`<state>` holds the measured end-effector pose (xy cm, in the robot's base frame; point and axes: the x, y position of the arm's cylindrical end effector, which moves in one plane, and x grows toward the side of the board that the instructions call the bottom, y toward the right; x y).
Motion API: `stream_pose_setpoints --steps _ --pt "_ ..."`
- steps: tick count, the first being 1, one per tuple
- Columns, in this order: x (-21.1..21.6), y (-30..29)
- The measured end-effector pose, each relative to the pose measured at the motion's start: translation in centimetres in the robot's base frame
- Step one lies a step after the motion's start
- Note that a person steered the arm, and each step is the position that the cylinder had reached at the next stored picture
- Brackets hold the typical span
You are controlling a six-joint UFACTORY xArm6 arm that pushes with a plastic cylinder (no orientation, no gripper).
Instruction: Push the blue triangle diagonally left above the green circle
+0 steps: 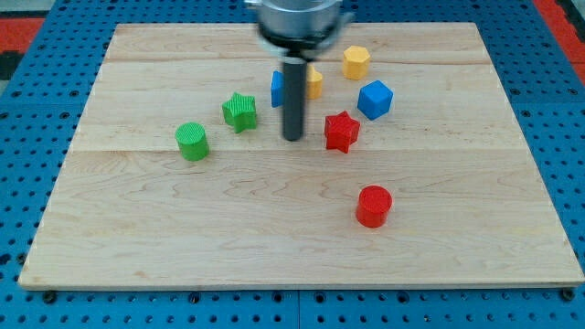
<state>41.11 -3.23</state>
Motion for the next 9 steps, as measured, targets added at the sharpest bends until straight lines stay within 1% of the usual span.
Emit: stream_pose_setpoints --steps 1,2,3,4,5,6,7,8,9 --pt "-2.3 2.7" --pt "0.6 7.7" --pt "0.6 7.4" --pt "-1.1 5.6" --pt "-0.5 7.6" --pt "-2.8 10.6" --pt "-3.9 5.5" --pt "-6.4 6.1" --pt "-6.8 4.2"
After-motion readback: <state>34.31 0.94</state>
